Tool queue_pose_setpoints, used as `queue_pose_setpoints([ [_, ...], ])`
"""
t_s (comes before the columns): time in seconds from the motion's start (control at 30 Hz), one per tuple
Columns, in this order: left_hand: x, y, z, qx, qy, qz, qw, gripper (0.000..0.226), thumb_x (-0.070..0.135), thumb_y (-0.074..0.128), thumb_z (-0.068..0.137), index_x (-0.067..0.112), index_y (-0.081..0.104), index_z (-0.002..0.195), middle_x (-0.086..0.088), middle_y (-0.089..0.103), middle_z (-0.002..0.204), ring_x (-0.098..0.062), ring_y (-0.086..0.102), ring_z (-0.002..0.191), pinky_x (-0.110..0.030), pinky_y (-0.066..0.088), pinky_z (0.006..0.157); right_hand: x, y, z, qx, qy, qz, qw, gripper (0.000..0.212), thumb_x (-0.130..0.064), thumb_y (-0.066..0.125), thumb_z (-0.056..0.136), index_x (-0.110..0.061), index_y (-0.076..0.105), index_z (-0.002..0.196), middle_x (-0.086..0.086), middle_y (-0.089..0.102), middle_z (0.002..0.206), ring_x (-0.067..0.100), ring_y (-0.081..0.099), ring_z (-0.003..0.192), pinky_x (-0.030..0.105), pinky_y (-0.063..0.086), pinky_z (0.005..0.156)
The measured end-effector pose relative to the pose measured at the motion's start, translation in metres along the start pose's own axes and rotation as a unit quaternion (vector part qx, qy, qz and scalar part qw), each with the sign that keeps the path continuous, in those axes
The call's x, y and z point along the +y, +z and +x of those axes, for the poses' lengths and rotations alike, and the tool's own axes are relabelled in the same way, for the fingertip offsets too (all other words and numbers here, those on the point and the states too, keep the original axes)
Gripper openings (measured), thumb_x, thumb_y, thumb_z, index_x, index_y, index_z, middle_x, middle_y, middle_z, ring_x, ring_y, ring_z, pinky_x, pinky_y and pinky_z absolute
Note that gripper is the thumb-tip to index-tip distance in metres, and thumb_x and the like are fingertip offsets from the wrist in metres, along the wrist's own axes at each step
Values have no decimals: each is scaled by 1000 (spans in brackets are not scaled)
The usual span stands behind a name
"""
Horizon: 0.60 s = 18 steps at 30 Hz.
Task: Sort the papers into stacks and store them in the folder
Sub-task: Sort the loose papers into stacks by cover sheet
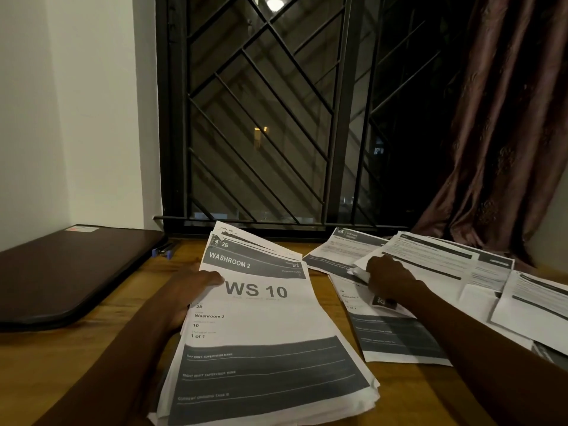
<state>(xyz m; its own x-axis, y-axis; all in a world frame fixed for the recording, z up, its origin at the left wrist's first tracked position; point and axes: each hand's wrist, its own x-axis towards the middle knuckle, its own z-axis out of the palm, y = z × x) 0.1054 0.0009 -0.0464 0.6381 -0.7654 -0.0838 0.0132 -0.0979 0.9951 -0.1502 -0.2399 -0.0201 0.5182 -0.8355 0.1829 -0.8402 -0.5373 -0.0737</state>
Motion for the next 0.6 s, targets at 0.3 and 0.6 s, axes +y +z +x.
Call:
queue_pose_setpoints([
  [0.3,7,6,0,-12,3,-38,999,11,11,58,95,10,64,104,-18,74,99,-38,71,83,-49,54,84,-82,-73,6,102,-47,376,920,27,-14,52,95,-4,58,120,16,65,99,24,63,79,33,55,66],
  [0.6,2,16,-2,7,54,-67,996,31,15,42,102,7,55,75,-2,62,46,-8,59,37,-19,48,40,-201,-23,-41,-239,-133,546,792,42,-43,49,96,-2,57,99,21,69,85,24,64,61,26,53,50],
])
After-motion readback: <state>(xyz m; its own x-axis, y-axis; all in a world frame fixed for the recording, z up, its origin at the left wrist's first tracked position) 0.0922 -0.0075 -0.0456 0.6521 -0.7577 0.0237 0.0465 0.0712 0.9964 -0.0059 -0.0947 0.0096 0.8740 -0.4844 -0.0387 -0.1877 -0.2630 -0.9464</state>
